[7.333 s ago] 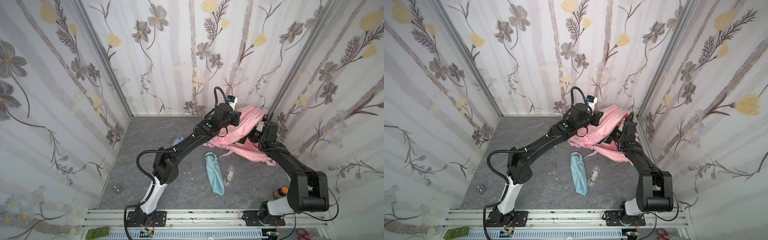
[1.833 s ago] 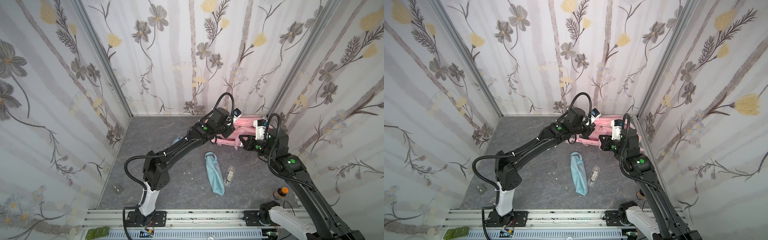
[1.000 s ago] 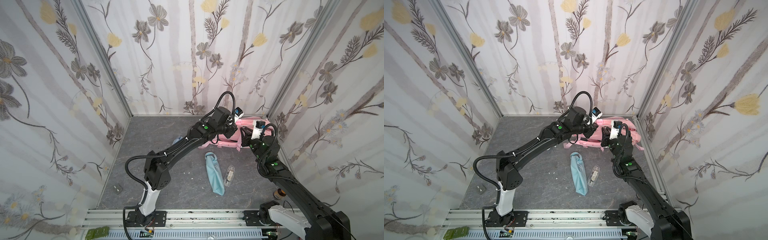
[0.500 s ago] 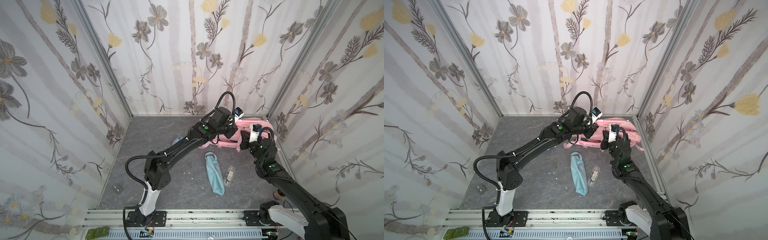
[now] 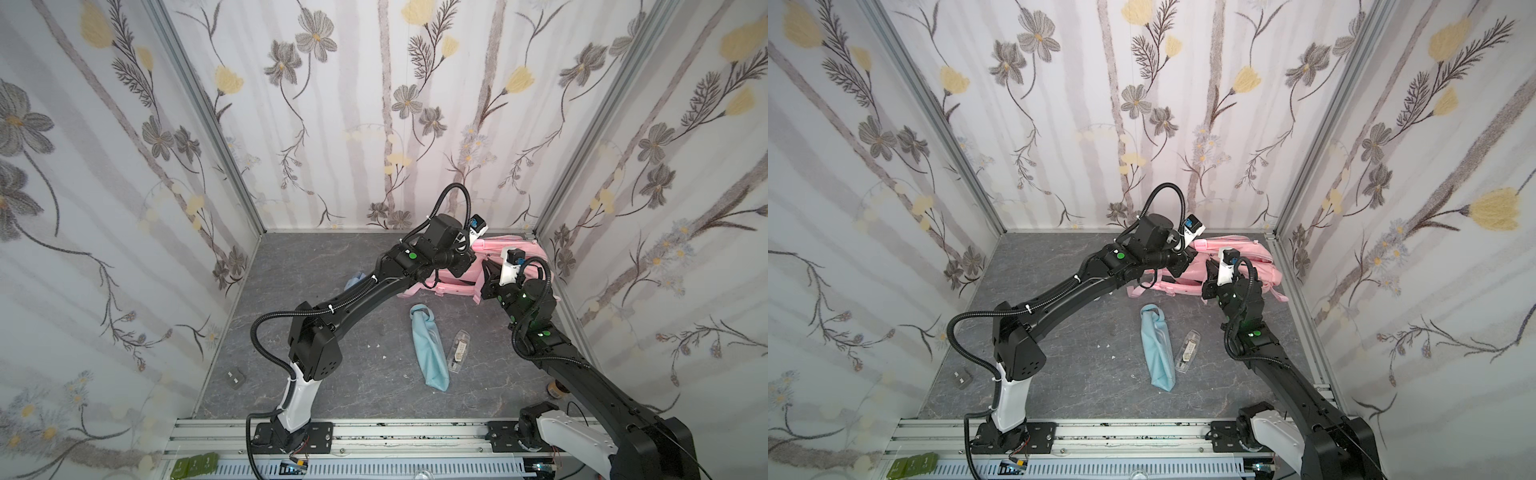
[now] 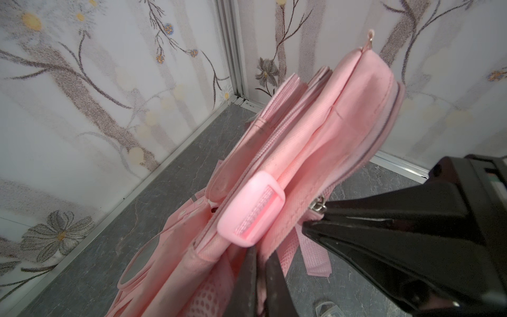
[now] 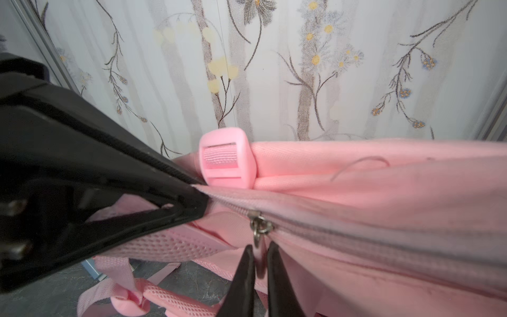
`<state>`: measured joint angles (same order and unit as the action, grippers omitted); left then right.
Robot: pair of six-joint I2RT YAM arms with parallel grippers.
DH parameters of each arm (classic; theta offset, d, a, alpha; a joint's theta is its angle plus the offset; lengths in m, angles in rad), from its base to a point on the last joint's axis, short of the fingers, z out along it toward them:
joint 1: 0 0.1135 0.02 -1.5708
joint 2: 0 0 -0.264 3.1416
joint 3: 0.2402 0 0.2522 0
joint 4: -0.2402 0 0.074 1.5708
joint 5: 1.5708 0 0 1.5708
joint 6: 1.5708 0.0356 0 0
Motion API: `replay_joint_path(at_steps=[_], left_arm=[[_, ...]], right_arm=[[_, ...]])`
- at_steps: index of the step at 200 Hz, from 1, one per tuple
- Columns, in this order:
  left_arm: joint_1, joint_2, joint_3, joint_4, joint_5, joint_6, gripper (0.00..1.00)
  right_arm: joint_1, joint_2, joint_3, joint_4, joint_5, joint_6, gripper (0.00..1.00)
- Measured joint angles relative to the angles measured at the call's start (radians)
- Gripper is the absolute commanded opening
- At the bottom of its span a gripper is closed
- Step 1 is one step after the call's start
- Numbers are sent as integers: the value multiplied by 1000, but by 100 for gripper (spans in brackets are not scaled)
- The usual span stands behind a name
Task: Pack books, pencil case, and school supplies into a backpack
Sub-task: Zip the student bag at the top-right of the table.
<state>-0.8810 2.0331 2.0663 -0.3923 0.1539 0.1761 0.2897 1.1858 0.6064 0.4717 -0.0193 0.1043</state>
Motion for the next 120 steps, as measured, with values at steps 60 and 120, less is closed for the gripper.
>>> replay_joint_path(at_steps=[60,120], left_arm=[[0,1,0,6,0,-8,0],[6,-15,-32,31,-21,21,0]], right_arm=[[-2,-11,9,-14,0,18,0],[-64,-99,8,-159,-73,51,0]])
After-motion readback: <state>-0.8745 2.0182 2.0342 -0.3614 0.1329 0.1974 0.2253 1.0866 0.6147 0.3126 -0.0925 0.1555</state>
